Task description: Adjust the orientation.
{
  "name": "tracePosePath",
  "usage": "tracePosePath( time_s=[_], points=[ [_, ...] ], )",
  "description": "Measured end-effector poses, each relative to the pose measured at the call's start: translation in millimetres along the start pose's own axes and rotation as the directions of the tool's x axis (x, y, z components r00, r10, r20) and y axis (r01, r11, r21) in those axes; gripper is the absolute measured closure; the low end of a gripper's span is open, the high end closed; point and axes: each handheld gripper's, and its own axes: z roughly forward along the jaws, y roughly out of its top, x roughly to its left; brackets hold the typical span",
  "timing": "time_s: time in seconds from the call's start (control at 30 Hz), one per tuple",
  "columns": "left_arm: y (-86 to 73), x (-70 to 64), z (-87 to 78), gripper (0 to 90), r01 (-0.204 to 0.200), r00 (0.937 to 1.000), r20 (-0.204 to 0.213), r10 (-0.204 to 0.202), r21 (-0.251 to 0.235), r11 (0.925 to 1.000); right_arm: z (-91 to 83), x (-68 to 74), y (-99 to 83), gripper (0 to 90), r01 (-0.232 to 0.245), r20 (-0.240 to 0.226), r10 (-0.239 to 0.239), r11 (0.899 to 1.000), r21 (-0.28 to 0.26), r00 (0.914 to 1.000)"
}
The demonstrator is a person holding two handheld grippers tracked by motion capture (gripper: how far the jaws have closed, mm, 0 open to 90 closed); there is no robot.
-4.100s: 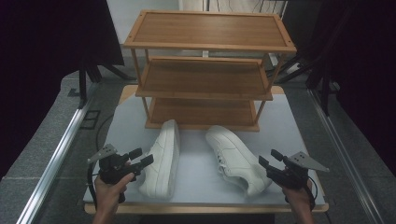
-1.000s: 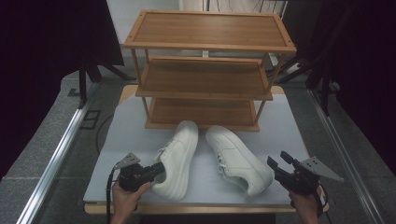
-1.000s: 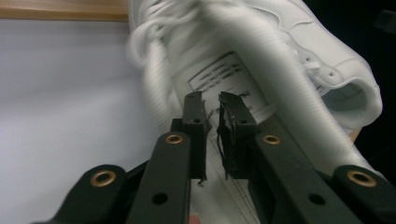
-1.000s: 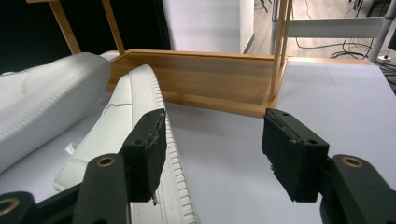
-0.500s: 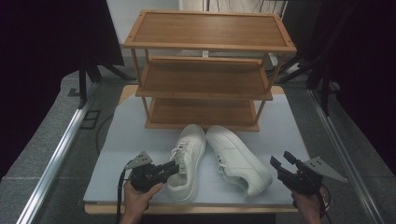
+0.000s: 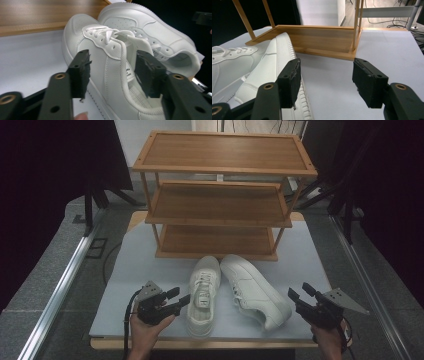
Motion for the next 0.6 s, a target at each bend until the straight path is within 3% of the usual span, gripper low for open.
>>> tracePosePath(
  time_s=[0.3,0.43,0.6],
  points=[
    [3.8,-7.8,13.1,40.9,-0.029,0.9991,-0.031,0.03,0.04,0.9988,3.2,2.5,-2.2,39.9,0.003,-0.002,-0.003,1.0,0.017,1.0],
    [4.1,-7.7,25.4,41.0,-0.027,0.9983,-0.05,0.031,0.084,0.9961,2.2,1.6,-2.0,39.9,0.001,0.0,-0.001,1.0,0.014,1.0],
    [5.1,-11.7,38.9,42.7,-0.056,0.9941,-0.086,0.067,0.12,0.9912,0.6,0.0,-2.0,39.9,-0.003,0.006,0.003,1.0,0.01,1.0]
  ],
)
